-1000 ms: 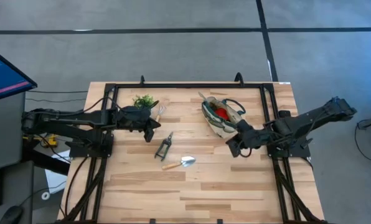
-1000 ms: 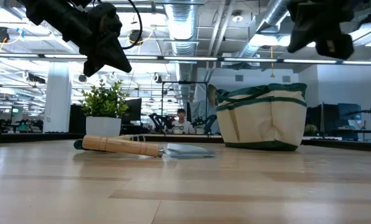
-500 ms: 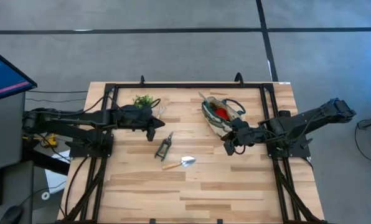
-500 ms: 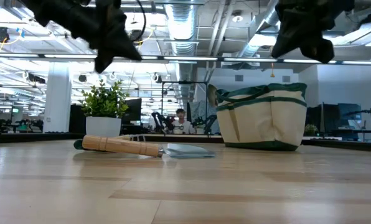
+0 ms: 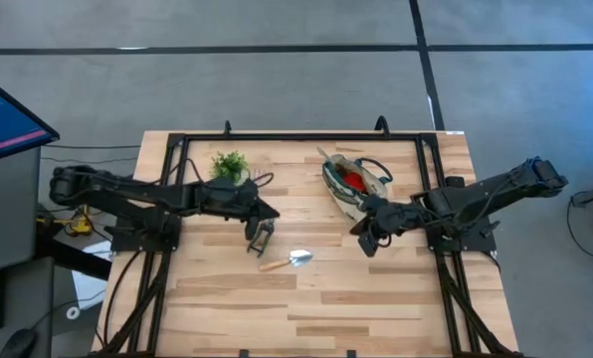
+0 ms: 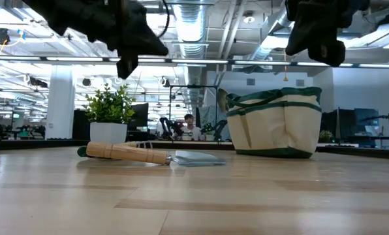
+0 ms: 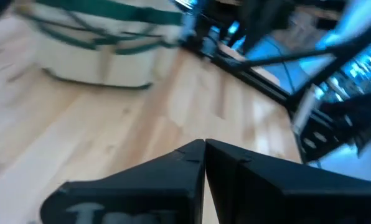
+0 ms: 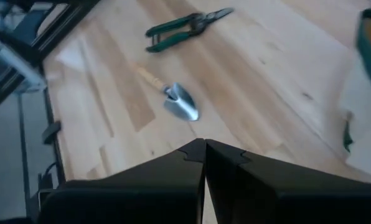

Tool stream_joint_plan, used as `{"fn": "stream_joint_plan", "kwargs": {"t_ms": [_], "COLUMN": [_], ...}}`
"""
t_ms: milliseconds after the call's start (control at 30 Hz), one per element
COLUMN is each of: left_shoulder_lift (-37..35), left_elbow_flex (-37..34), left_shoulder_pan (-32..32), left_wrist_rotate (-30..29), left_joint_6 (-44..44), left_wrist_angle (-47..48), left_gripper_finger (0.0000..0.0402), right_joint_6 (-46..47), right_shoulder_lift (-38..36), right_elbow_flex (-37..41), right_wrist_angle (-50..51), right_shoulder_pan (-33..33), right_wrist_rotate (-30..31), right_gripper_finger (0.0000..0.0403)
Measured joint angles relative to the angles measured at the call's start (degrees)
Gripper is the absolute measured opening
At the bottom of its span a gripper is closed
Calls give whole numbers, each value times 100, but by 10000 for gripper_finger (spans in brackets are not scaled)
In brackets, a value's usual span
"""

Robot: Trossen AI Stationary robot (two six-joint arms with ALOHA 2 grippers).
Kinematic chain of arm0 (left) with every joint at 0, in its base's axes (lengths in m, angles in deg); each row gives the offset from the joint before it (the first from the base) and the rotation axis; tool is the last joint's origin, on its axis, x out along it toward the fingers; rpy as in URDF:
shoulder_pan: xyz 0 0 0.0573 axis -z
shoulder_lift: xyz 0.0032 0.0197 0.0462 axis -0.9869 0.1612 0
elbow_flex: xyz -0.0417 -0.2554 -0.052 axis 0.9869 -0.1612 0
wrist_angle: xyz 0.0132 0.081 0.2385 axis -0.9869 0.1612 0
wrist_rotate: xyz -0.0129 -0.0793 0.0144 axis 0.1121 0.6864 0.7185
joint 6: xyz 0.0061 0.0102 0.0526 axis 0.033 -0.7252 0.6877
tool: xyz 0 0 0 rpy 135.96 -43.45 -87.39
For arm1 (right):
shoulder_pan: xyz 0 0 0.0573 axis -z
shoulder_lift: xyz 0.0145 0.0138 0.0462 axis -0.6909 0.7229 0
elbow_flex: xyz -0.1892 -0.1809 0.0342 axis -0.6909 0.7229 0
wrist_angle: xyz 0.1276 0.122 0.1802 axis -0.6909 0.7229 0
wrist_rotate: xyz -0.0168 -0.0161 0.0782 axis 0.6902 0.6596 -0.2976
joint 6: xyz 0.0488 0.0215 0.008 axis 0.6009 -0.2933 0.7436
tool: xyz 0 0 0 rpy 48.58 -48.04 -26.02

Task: Pick & Place Garden tools in Gardening bag
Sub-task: Put the trowel into the side pocket of the gardening bag

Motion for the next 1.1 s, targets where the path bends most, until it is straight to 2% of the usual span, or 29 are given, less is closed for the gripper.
{"fn": "stream_joint_plan", "kwargs": {"t_ms": [133,267,433,767,867,1100], "left_shoulder_lift": [-67,-59,-53,-61,-61,-61], "left_elbow_flex": [10,46,198,704,864,1140], "left_shoulder_pan": [500,1004,1570,2116,2172,2174], "left_wrist_rotate": [-255,-655,-1261,-1431,-1460,-1462], "left_joint_6": [72,-255,-194,-41,220,216], "left_wrist_angle": [-11,34,68,863,1046,2086], "left_gripper_finger": [1,1,1,1,1,1], "right_joint_6": [-426,-625,-886,-961,-1117,-1387], "right_shoulder_lift": [1,16,16,12,12,8], "right_elbow_flex": [0,0,2,1,2,1], "right_wrist_angle": [-257,-624,-1062,-1953,-2164,-2504], "right_shoulder_pan": [-16,-49,-86,-95,-181,-402], "right_wrist_rotate": [-278,-289,-203,17,24,26], "right_gripper_finger": [0,0,0,0,0,0]}}
